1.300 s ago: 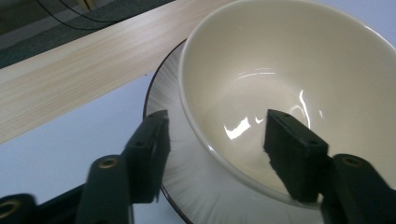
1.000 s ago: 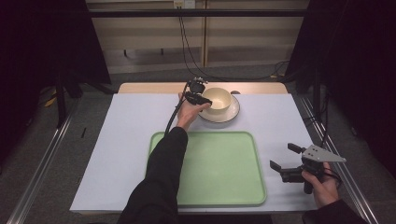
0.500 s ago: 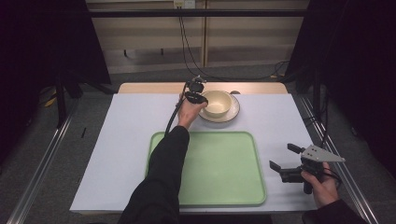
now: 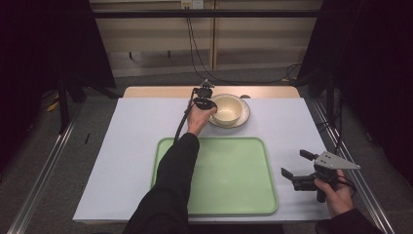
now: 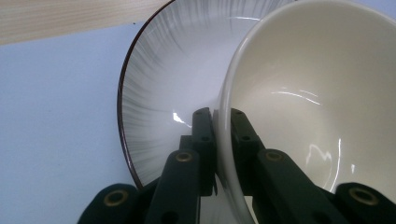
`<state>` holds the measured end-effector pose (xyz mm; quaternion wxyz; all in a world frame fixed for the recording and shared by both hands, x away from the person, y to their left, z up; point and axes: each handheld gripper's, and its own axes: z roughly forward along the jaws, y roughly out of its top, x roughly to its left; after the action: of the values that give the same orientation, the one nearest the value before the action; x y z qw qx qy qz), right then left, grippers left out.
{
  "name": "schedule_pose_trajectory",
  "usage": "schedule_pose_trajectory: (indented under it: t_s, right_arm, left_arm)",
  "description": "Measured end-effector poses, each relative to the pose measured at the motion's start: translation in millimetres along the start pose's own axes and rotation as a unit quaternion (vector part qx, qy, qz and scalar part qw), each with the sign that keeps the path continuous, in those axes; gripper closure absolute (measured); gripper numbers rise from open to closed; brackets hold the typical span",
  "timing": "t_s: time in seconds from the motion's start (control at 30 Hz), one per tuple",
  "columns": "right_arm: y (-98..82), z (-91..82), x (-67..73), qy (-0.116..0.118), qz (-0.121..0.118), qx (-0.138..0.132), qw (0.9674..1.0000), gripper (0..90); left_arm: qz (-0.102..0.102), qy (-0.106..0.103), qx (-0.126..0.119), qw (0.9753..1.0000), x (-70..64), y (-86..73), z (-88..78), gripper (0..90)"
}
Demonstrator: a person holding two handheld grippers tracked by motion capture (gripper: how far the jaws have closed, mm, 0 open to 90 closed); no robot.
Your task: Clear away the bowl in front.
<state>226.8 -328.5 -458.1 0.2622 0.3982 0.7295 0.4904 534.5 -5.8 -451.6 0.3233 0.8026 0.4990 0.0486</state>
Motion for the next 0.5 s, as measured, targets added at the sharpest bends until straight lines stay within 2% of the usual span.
schedule_pose_trajectory:
  t_s: [0.03,0.07,0.1,0.17,0.33,0.37,0.4,0.43,0.5]
  right_arm:
    - [0.0,0.0,0.0,0.000,0.000,0.000,1.0000,1.5]
    - [0.0,0.1,0.1,0.000,0.000,0.000,1.0000,1.5]
    - [0.0,0.1,0.1,0.000,0.000,0.000,1.0000,1.5]
    - [-0.2,-0.2,-0.6,-0.001,-0.002,-0.001,1.0000,1.5]
    - [-0.1,-0.7,-0.7,0.001,-0.003,-0.001,1.0000,1.5]
    - [-0.1,-0.7,-0.7,0.000,-0.002,-0.002,1.0000,1.6]
    - [-0.1,-0.7,-0.7,0.000,-0.002,-0.002,1.0000,1.6]
    - [-0.1,-0.6,-0.4,-0.001,-0.001,-0.002,1.0000,1.6]
    - [-0.1,-0.7,-0.4,-0.001,-0.001,-0.003,1.0000,1.6]
  left_arm:
    - [-0.005,-0.003,-0.004,1.0000,0.2,0.0,0.5,83.8]
    - [-0.007,-0.007,0.001,1.0000,1.3,0.2,-0.4,83.9]
    - [-0.018,-0.008,-0.002,0.9998,1.9,-0.2,-0.1,83.9]
    - [-0.022,-0.019,-0.002,0.9996,4.5,0.0,-2.0,84.1]
    - [-0.022,-0.025,-0.001,0.9994,5.8,1.1,-5.9,84.0]
    - [-0.027,-0.018,-0.007,0.9995,5.0,0.4,-7.0,84.0]
    - [-0.027,-0.018,-0.007,0.9995,5.0,0.4,-7.0,84.0]
    - [-0.038,-0.024,-0.002,0.9990,7.2,0.0,-7.1,84.0]
    - [-0.038,-0.024,-0.001,0.9990,8.3,-0.5,-7.7,84.0]
